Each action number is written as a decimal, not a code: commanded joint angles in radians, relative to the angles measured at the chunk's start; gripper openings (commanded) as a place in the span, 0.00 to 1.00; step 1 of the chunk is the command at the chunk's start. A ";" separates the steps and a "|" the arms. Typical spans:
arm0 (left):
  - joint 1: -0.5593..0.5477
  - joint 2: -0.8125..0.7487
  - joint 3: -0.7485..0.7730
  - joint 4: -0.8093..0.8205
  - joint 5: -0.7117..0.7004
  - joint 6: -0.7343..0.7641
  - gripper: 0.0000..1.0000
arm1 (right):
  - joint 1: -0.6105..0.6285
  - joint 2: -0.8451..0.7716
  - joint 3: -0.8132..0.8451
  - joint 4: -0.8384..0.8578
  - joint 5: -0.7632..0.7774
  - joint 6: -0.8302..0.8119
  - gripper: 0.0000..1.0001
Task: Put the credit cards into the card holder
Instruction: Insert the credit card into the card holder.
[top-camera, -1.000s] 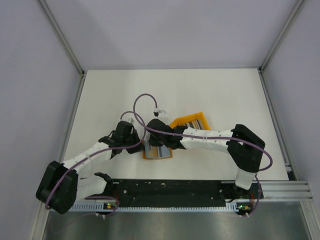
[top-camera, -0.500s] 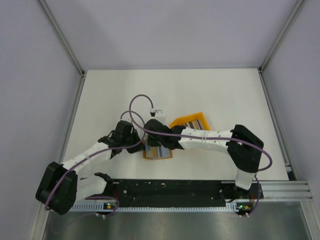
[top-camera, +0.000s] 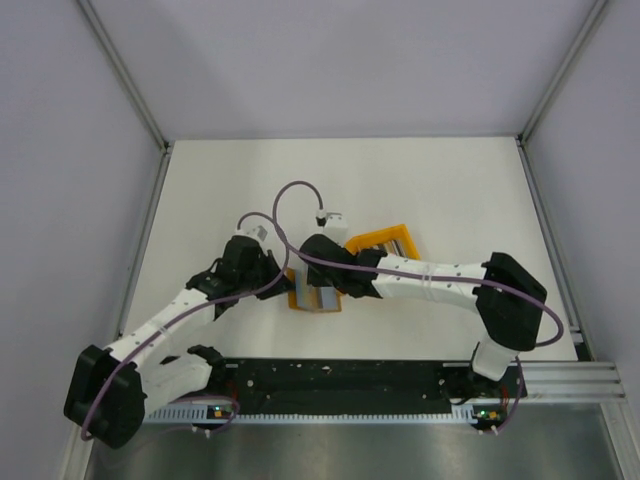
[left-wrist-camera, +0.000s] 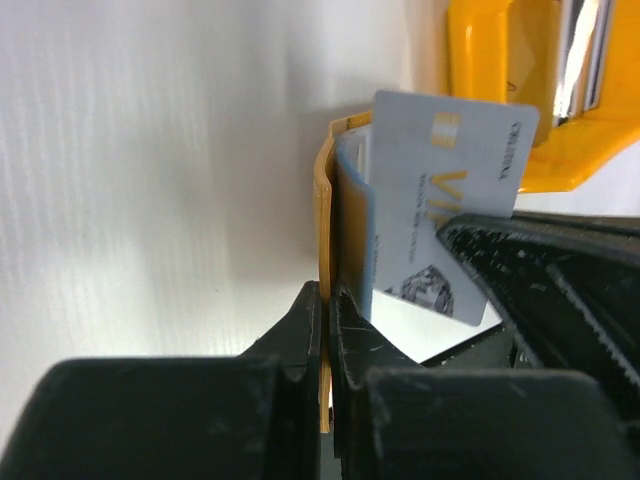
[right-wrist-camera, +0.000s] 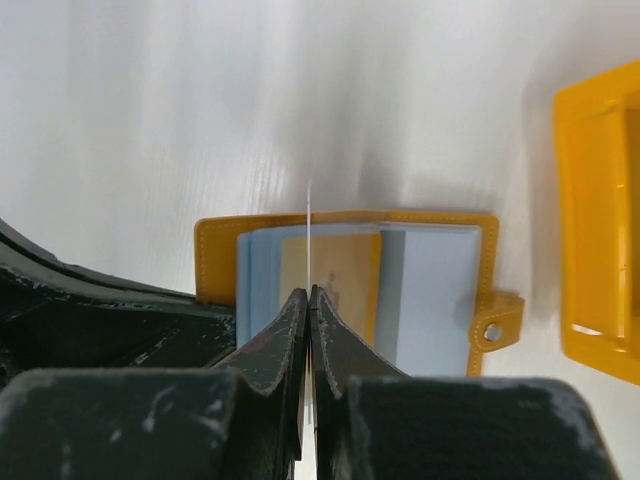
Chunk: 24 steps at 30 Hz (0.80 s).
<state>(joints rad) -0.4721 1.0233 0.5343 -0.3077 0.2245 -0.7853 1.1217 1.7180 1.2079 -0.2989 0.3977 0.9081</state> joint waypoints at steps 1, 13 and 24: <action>0.000 -0.006 0.062 0.059 0.053 -0.005 0.00 | -0.039 -0.103 -0.030 -0.026 0.105 -0.012 0.00; -0.003 0.020 0.092 0.022 0.051 -0.026 0.00 | -0.082 -0.130 -0.059 0.040 -0.068 0.003 0.00; -0.003 0.017 0.084 0.024 0.033 -0.029 0.00 | -0.039 -0.117 -0.007 -0.008 -0.011 -0.031 0.00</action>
<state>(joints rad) -0.4721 1.0405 0.6109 -0.3218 0.2565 -0.8127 1.0645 1.5997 1.1336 -0.2962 0.3420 0.8989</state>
